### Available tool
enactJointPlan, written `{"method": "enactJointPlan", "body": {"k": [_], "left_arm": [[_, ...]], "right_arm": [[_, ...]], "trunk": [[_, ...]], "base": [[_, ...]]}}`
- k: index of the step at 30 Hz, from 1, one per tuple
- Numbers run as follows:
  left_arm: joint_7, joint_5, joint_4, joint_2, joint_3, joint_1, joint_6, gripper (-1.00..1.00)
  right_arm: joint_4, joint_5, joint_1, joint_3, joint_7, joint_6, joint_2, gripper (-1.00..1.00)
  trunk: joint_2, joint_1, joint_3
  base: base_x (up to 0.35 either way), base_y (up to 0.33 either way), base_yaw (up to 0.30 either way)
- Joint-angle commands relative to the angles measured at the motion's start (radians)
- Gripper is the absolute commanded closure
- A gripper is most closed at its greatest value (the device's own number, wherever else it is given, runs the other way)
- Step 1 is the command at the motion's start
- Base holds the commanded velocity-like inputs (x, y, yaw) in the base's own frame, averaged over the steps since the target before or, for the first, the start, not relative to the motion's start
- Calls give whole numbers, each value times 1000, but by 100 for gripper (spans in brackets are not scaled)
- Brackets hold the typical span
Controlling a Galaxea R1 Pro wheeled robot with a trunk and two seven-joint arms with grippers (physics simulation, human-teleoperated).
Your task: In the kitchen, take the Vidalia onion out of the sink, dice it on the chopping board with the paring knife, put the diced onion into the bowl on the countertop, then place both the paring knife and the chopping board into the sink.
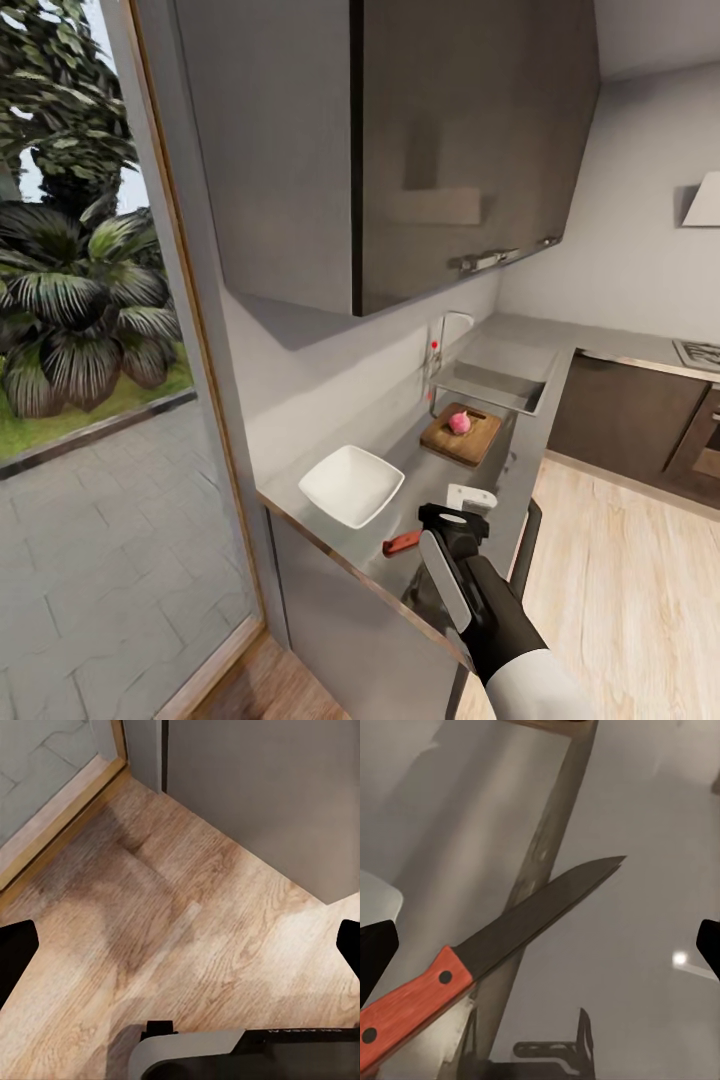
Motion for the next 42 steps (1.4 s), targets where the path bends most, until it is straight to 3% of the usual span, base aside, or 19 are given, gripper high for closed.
{"method": "enactJointPlan", "body": {"k": [1, 7, 19, 42], "left_arm": [[-2, 11, -1, 1, -6, 0, -2, -100], [-2, 11, -1, 1, -6, 0, -1, -100], [-2, 10, -1, 1, -6, 0, -1, -100], [-2, 10, -1, 1, -6, 0, -1, -100]], "right_arm": [[-1, -7, -1, 2, -4, 3, 0, -100], [1, -7, -1, 1, 40, 3, 0, -100], [32, -5, -1, 1, 42, -49, 0, -100], [41, -6, -1, 1, 43, -56, 0, -100]], "trunk": [[-2, 1, -2], [-2, 1, -2], [-2, 1, -2], [-2, 1, -20]], "base": [[0, 0, 0], [0, 64, 0], [0, 14, 0], [24, 26, 0]]}}
